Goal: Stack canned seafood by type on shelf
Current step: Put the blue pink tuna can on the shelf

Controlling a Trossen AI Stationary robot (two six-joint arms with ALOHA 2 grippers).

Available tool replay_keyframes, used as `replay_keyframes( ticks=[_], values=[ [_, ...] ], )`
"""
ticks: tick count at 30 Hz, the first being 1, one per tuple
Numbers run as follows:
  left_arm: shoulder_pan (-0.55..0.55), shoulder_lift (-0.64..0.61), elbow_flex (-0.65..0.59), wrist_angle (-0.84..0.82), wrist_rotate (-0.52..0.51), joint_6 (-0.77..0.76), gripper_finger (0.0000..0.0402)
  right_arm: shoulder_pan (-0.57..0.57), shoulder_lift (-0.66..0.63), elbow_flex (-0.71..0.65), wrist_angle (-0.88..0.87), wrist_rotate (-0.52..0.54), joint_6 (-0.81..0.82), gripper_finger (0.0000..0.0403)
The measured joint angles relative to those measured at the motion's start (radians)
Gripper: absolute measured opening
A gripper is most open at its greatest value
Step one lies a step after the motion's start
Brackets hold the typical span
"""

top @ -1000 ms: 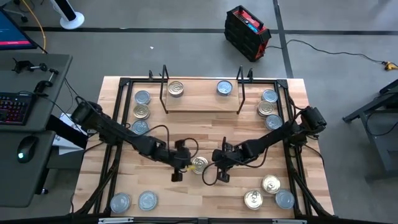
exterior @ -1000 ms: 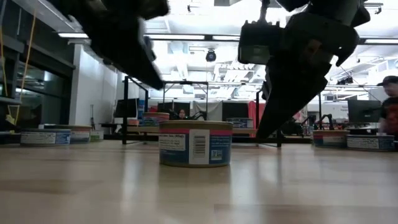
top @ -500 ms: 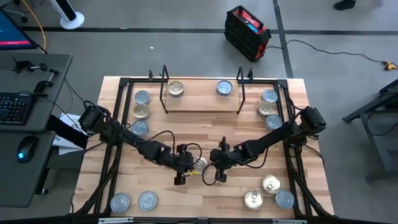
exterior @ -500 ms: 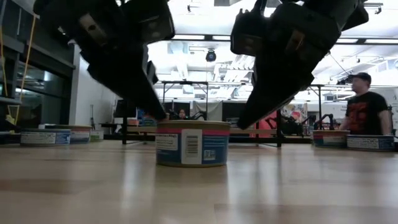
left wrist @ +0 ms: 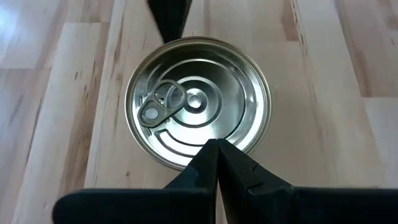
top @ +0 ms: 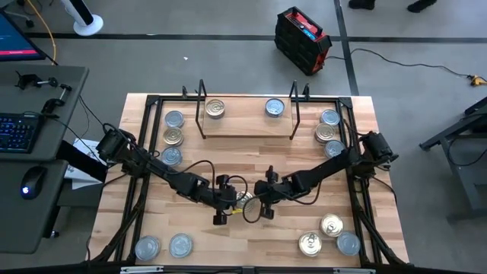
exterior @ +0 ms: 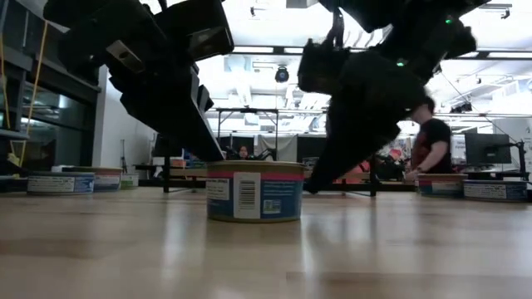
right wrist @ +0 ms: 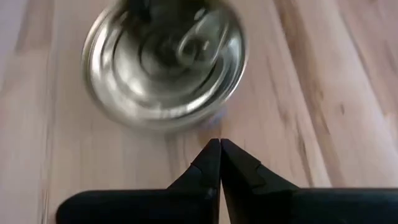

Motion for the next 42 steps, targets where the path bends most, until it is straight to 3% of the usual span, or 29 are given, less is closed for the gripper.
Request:
replay_keyframes(
  ticks=[19, 34, 39, 42],
  values=[
    [0.007, 0.003, 0.0, -0.092, -0.022, 0.019, 0.0, 0.008, -0.013, 0.057, 0.227, -0.033, 0.009, 0.0],
    [0.019, -0.013, -0.001, -0.203, -0.016, 0.009, 0.0, -0.008, -0.035, 0.09, 0.201, -0.028, -0.087, 0.0],
    [0.033, -0.09, -0.002, -0.376, -0.099, -0.065, 0.0, -0.007, -0.087, 0.117, 0.172, -0.051, -0.184, 0.0],
    [0.025, -0.156, -0.034, -0.387, -0.148, -0.167, 0.0, -0.023, -0.093, 0.184, 0.071, -0.084, -0.231, 0.0006]
  ],
)
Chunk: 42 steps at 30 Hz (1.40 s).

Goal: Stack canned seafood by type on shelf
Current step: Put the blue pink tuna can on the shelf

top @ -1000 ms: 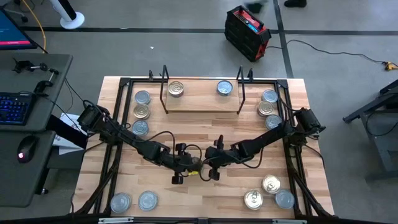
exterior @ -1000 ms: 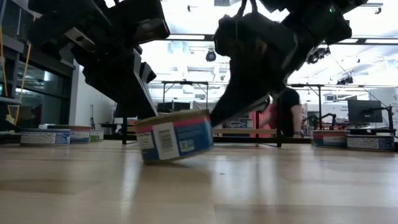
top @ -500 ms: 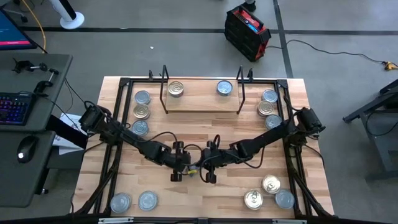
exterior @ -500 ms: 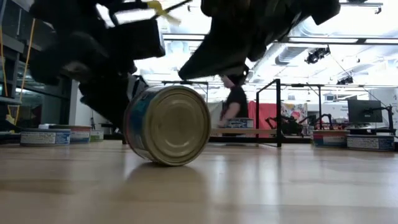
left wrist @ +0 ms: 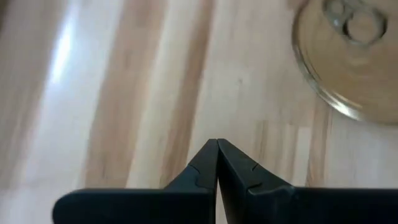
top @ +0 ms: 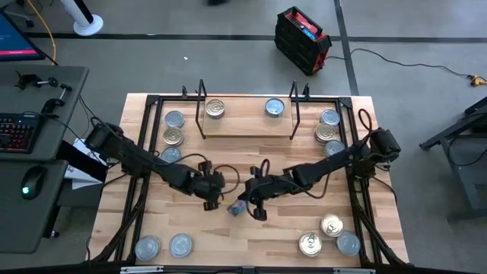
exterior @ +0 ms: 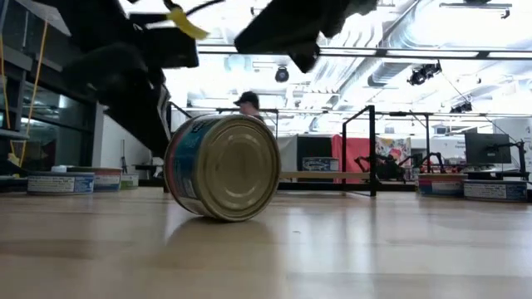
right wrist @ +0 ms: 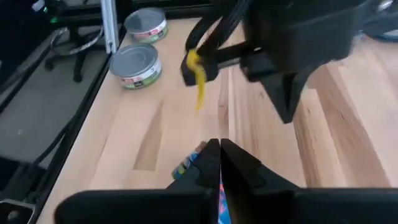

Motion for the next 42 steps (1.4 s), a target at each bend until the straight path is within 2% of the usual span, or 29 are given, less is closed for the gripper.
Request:
replay_keyframes(
  ticks=[4, 8, 14, 16, 19, 26, 33, 36, 40, 42],
  values=[
    [-0.035, -0.06, -0.054, 0.004, -0.068, -0.201, 0.0, -0.034, 0.029, 0.142, -0.195, -0.124, -0.123, 0.0053],
    [-0.094, -0.076, -0.074, 0.001, -0.099, -0.349, 0.0, -0.056, 0.087, 0.281, -0.367, -0.189, -0.238, 0.0134],
    [-0.17, -0.077, -0.075, -0.004, -0.154, -0.548, 0.0, -0.058, 0.196, 0.415, -0.614, -0.202, -0.462, 0.0255],
    [-0.191, -0.077, -0.075, -0.004, -0.176, -0.607, 0.0, -0.058, 0.22, 0.441, -0.634, -0.201, -0.519, 0.0281],
    [-0.218, -0.078, -0.074, -0.005, -0.193, -0.677, 0.0, -0.062, 0.251, 0.449, -0.644, -0.2, -0.559, 0.03],
    [-0.253, -0.189, -0.02, -0.08, -0.218, -0.657, 0.0, -0.069, 0.305, 0.448, -0.671, -0.19, -0.599, 0.0302],
    [-0.238, -0.388, 0.112, -0.268, -0.408, -0.516, 0.0, -0.068, 0.337, 0.447, -0.674, -0.178, -0.598, 0.0293],
    [-0.224, -0.461, 0.176, -0.337, -0.469, -0.427, 0.0, -0.068, 0.337, 0.447, -0.676, -0.131, -0.586, 0.0253],
    [-0.211, -0.541, 0.259, -0.386, -0.513, -0.283, 0.0, -0.066, 0.301, 0.446, -0.685, -0.085, -0.568, 0.0163],
    [-0.209, -0.575, 0.303, -0.405, -0.536, -0.203, 0.0, -0.066, 0.271, 0.446, -0.682, -0.042, -0.553, 0.0167]
  ],
)
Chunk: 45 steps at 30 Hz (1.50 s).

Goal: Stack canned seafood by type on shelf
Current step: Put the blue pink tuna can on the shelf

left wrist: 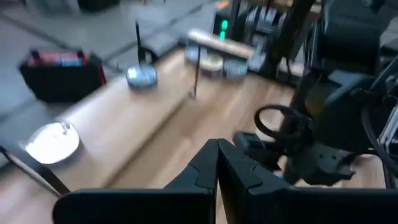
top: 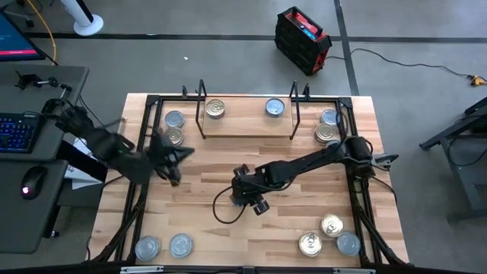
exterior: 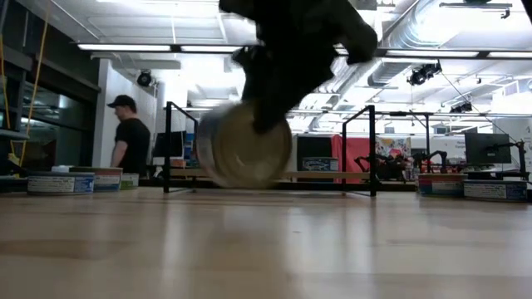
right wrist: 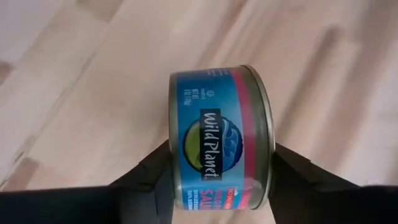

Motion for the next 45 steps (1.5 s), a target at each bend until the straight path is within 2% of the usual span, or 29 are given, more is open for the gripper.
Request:
replay_keyframes(
  ticks=[3, 6, 12, 16, 19, 26, 32, 41, 45],
  values=[
    [0.0, -0.044, 0.059, 0.003, -0.031, 0.135, 0.0, -0.001, -0.055, 0.0, 0.032, 0.131, 0.022, 0.0167],
    [0.0, -0.085, 0.101, 0.003, -0.079, 0.261, 0.0, -0.022, -0.086, 0.001, 0.14, 0.285, 0.002, 0.0167],
    [0.0, -0.173, 0.118, 0.0, -0.116, 0.428, 0.0, -0.095, -0.033, 0.002, 0.361, 0.531, -0.153, 0.0167],
    [0.0, -0.218, 0.118, 0.001, -0.115, 0.471, 0.0, -0.161, 0.017, 0.002, 0.47, 0.603, -0.241, 0.0167],
    [0.0, -0.244, 0.118, 0.001, -0.115, 0.498, 0.0, -0.206, 0.066, 0.037, 0.48, 0.673, -0.296, 0.0167],
    [0.0, -0.262, 0.118, 0.002, -0.119, 0.506, 0.0, -0.283, 0.228, 0.236, 0.476, 0.674, -0.39, 0.0167],
    [0.0, -0.26, 0.118, 0.002, -0.121, 0.437, 0.0, -0.306, 0.364, 0.444, 0.281, 0.677, -0.373, 0.0167],
    [0.0, -0.254, 0.117, 0.002, -0.128, 0.357, 0.0, -0.337, 0.382, 0.45, 0.168, 0.65, -0.271, 0.0167],
    [0.0, -0.242, 0.117, 0.002, -0.143, 0.358, 0.0, -0.345, 0.381, 0.45, 0.181, 0.63, -0.271, 0.0167]
  ],
)
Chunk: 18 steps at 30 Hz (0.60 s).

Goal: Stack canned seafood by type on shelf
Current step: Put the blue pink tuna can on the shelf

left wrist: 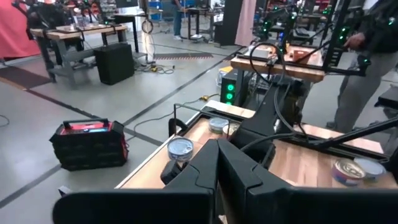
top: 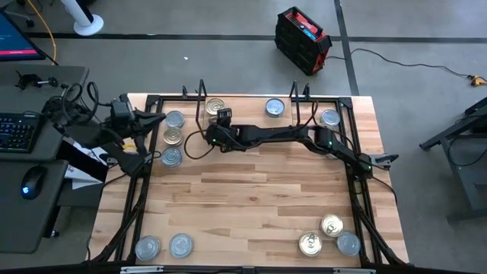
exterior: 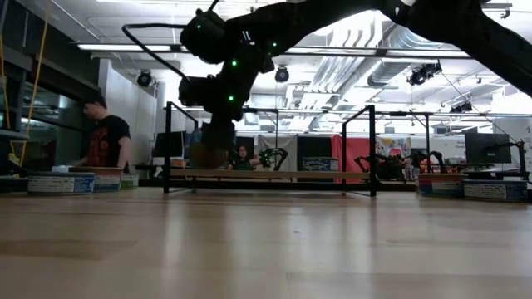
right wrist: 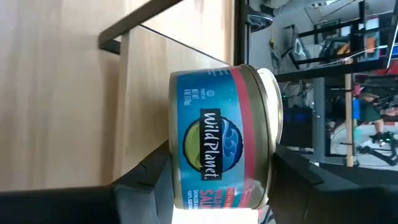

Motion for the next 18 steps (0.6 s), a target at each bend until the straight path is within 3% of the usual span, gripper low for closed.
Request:
replay_keyframes(
  ticks=[16, 18],
  values=[
    [0.0, 0.029, 0.0, 0.0, -0.024, -0.005, 0.0, -0.013, 0.0, 0.0, 0.006, -0.022, -0.002, 0.0167],
    [0.0, 0.029, 0.0, 0.0, -0.024, -0.007, 0.0, -0.013, 0.0, 0.0, 0.008, -0.032, 0.0, 0.0189]
  ],
)
